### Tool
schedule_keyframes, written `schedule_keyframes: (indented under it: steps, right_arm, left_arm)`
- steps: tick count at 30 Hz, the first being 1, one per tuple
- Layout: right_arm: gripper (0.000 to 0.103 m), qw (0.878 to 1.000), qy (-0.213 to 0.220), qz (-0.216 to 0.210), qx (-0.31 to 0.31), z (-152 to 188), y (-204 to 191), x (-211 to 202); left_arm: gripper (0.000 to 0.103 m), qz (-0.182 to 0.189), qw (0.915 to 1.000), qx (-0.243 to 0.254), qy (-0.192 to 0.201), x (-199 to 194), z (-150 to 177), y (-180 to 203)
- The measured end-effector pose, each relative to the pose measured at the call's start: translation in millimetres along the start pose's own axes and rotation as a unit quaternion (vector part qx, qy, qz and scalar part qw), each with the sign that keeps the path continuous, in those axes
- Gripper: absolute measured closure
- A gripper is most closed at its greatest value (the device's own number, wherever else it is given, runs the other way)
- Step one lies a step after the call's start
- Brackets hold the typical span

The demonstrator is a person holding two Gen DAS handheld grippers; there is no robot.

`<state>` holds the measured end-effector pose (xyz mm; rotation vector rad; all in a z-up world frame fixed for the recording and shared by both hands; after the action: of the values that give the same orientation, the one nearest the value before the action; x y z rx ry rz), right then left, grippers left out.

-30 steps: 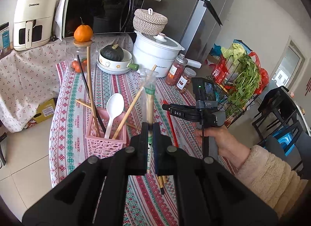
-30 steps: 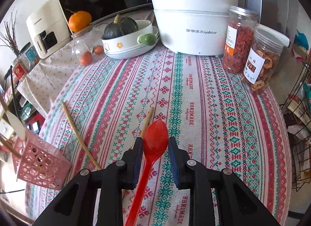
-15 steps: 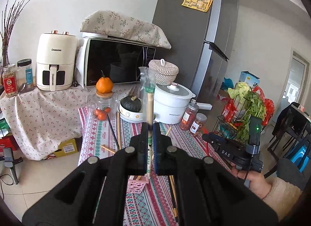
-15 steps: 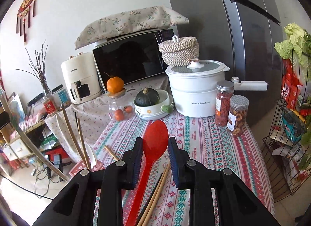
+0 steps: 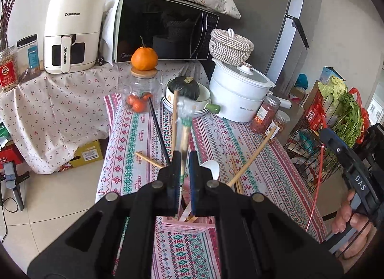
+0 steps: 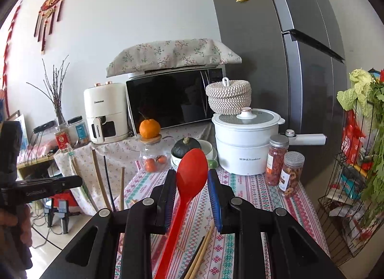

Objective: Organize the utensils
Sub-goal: 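Lower the wrapped chopsticks into the basket with the left tool while the right tool lowers the red spoon in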

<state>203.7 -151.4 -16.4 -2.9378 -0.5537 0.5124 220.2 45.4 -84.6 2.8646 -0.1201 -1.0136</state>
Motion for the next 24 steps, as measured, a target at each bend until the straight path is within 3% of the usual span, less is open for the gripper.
schedule_keyframes:
  steps: [1, 3, 6, 9, 14, 24]
  right_arm:
    - [0.077, 1.0, 0.007, 0.0, -0.004, -3, -4, -2]
    - [0.077, 1.0, 0.022, 0.004, -0.013, -8, -13, -6]
    - [0.076, 0.998, 0.049, 0.01, -0.034, -19, -33, -10]
    - [0.076, 0.995, 0.08, 0.012, -0.056, -31, -59, -9]
    - [0.076, 0.988, 0.128, 0.042, -0.08, -41, -96, 7]
    - [0.076, 0.973, 0.157, 0.122, -0.116, -20, -127, 62]
  left_arm:
    - [0.085, 0.003, 1.0, -0.001, -0.006, 0, 2, 0]
    - [0.056, 0.007, 0.9999, -0.001, -0.013, -5, 5, 2]
    - [0.036, -0.001, 0.9998, -0.002, -0.017, -17, 7, -4]
    - [0.025, -0.014, 0.9991, -0.02, -0.036, -26, 14, -23]
    - [0.022, -0.044, 0.9955, -0.048, -0.068, -26, 32, -62]
    - [0.022, -0.044, 0.9924, -0.052, -0.102, -24, 58, -89]
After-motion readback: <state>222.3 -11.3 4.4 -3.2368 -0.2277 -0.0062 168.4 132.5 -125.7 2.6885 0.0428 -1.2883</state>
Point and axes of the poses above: each gripper's, at about its wrist camera, not at the fingertips, and x roughly the way its jaws point, y to its right, z to its underside, the point moved 10 cm from there along x, roughly the way its jaws point, and after that the axes turned 10 degrees about -z, right-handed, at the moved point
